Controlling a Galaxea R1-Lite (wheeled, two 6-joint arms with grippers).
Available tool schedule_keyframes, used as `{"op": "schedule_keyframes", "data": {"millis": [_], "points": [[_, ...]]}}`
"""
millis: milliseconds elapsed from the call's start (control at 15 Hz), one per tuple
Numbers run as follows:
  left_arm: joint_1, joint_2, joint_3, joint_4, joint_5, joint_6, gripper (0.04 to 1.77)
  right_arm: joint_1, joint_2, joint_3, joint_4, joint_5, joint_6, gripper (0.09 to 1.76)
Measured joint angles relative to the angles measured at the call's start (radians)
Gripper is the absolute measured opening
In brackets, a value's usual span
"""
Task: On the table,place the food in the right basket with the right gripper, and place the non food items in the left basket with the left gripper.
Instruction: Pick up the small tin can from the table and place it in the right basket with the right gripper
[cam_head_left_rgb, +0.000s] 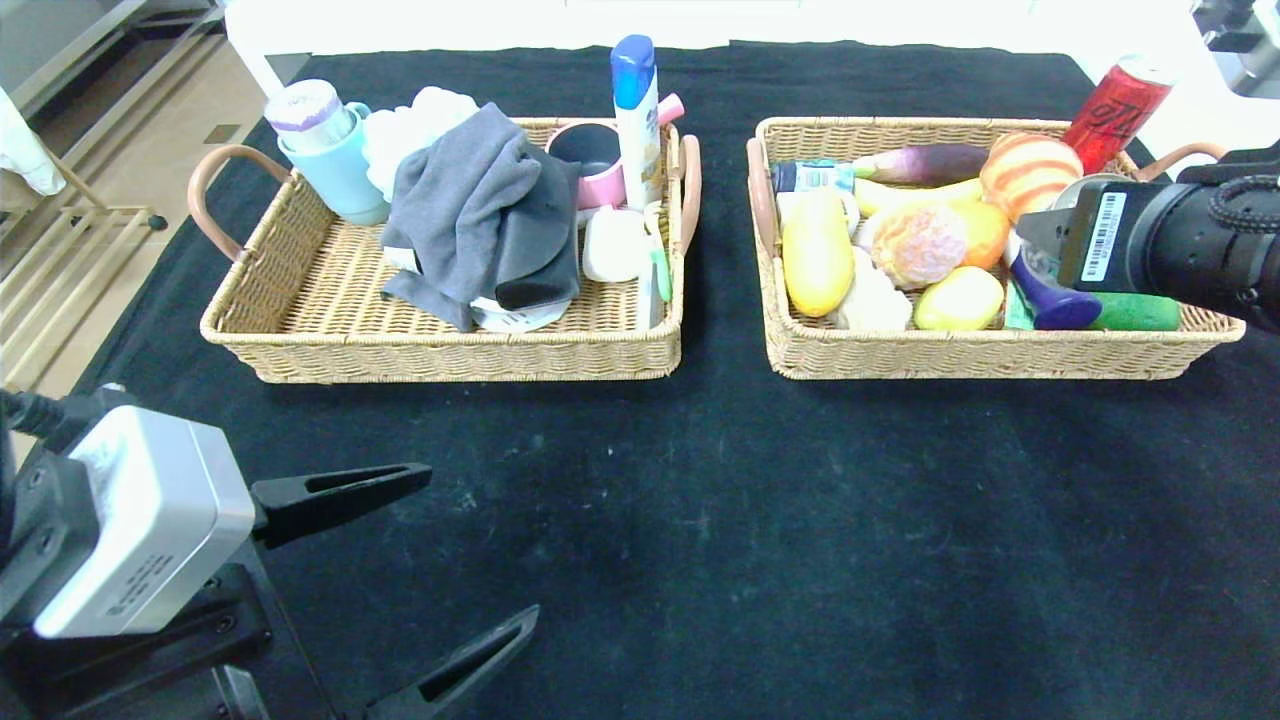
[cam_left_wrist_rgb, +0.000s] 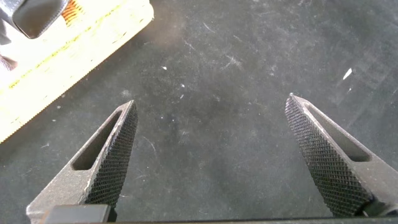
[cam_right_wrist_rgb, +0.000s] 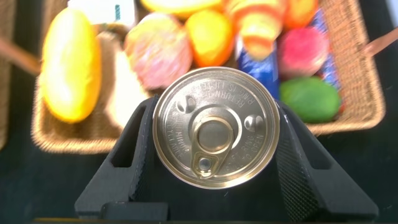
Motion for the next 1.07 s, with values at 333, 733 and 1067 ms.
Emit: {"op": "schedule_keyframes", "data": {"millis": [333,733,1067], "points": [[0.0,-0.003,0.001,-0.001,0.005,0.011,1.72,-0.075,0.044,-0.005,-0.057,0.063,-0.035,1.15],[0.0,-0.005,0.002,-0.003,0.003,0.011,1.72,-0.144,0.134,-0.004,-0.185,0.099,-0.05,1.15],[0.0,-0.009,0.002,-0.003,0.003,0.011,1.72,-0.152,0.167,0.001,-0.211,0.099,-0.056,1.15]]}}
